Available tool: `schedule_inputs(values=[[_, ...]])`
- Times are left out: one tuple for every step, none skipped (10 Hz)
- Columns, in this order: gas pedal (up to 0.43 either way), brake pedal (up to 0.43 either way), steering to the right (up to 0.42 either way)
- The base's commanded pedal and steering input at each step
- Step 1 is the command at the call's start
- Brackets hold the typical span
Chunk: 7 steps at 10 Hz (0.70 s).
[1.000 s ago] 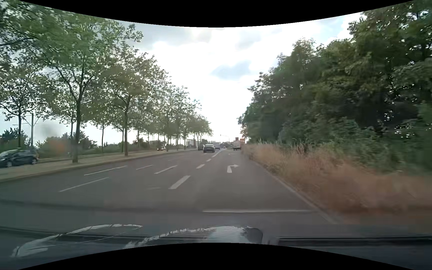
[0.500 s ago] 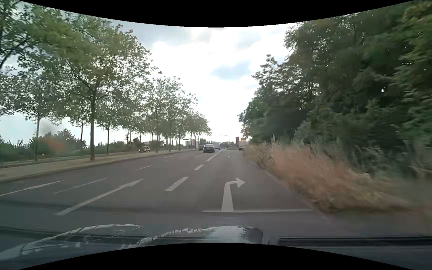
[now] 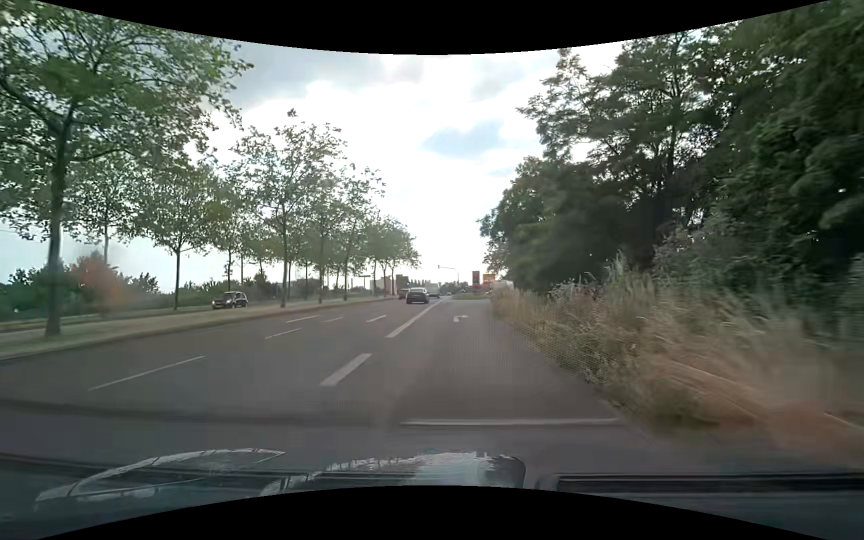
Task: Follow the waypoints while adhering to traffic rules and regulations
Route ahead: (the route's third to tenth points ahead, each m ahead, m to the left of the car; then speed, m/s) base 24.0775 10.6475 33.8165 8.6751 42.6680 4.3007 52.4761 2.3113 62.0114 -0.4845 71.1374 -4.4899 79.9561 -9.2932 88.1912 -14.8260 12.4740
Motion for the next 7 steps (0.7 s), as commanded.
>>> schedule_inputs(values=[[0.118, 0.0, -0.002], [0.118, 0.0, -0.002], [0.118, 0.0, -0.002], [0.118, 0.0, -0.002], [0.118, 0.0, -0.002], [0.118, 0.0, -0.002], [0.098, 0.0, -0.002]])
